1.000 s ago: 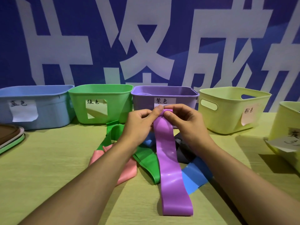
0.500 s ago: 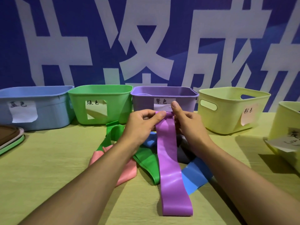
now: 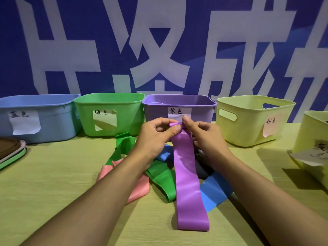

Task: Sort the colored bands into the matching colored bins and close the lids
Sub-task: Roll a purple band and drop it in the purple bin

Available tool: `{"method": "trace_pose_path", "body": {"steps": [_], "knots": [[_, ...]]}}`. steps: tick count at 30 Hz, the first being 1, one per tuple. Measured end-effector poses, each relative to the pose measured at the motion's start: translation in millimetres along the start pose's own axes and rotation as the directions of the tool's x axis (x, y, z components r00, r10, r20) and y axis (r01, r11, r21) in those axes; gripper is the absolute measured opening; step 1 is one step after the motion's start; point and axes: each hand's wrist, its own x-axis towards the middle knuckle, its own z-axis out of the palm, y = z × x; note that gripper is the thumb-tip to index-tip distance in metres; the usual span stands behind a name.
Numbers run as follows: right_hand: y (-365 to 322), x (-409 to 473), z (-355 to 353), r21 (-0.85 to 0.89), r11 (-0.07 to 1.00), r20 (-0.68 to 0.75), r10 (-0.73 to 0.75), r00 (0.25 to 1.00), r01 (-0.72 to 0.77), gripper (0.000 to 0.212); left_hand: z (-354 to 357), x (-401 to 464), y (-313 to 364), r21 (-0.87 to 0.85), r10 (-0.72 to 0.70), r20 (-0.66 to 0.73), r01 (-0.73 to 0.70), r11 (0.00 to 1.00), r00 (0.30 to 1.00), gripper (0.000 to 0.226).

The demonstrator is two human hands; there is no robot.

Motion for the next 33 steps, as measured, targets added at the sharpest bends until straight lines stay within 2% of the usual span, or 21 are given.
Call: {"method": "trace_pose_path", "body": {"steps": [5, 10, 17, 23, 28, 33], "knots": [[4, 4, -1, 0.065, 0.997, 0.006, -0.030, 1.000, 0.029, 0.029, -1, 1, 0, -0.011, -0.009, -0.005, 0.008, 1.000, 1.000, 0.017], [9, 7, -3, 0.144, 0.988, 0.056, -0.068, 0.996, 0.060, 0.021, -1, -1, 3, -0.074, -0.051, 0.019, 0.052, 0.996, 0.999, 0.021], [10, 7, -4, 0.190, 0.980, 0.096, -0.080, 0.992, 0.061, 0.023, 0, -3, 10, -0.183, -0.102, 0.063, 0.112, 0.977, 0.993, 0.009], [10, 8, -5, 0.195, 0.978, 0.088, -0.086, 0.992, 0.068, 0.020, -3, -3, 5, -0.083, -0.108, 0.129, 0.119, 0.989, 0.986, 0.023], [8, 7, -4, 0.207, 0.977, 0.084, -0.061, 0.995, 0.043, 0.017, -2, -2, -1, -0.022, -0.091, 0.095, 0.094, 0.995, 0.991, 0.026], [9, 7, -4, 0.196, 0.980, 0.074, -0.055, 0.996, 0.040, 0.011, -2, -2, -1, 0.014, -0.069, 0.065, 0.068, 0.998, 0.996, 0.016]]}}
